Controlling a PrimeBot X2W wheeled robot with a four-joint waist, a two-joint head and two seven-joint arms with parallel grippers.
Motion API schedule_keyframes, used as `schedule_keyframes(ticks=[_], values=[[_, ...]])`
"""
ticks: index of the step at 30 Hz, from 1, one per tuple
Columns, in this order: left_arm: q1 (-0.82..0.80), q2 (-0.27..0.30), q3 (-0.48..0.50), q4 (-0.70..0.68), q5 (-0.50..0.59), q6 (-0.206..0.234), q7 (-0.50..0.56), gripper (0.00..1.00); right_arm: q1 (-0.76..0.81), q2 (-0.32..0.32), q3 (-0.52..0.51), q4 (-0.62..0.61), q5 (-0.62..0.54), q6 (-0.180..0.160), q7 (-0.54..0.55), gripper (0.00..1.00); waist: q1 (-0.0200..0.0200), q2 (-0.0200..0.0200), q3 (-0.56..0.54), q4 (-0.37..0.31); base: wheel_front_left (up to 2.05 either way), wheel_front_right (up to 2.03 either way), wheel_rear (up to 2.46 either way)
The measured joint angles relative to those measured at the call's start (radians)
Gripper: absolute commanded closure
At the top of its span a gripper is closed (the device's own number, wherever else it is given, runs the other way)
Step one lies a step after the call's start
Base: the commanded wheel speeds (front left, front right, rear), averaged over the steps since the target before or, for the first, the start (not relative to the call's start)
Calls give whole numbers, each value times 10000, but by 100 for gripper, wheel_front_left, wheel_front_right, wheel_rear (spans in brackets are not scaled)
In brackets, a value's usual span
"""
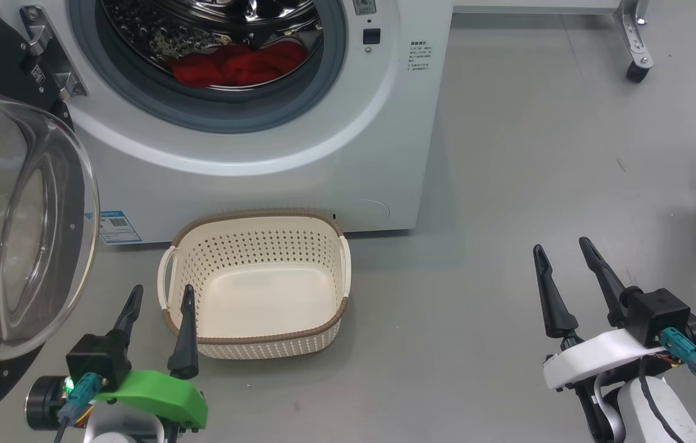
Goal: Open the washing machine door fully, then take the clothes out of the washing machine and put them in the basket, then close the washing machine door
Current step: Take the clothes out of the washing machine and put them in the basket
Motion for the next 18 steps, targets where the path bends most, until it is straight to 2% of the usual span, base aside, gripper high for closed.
schedule_keyframes(ticks=[9, 18], values=[[0, 0, -2, -40, 0, 0, 10, 0, 9, 33, -15, -21, -2, 0, 0, 0, 0, 0, 11, -1, 67, -67, 0], [1, 0, 6, -61, 33, 0, 12, 0, 13, 40, 0, -54, -2, 0, 0, 0, -1, 0, 7, -11, 105, -105, 0]])
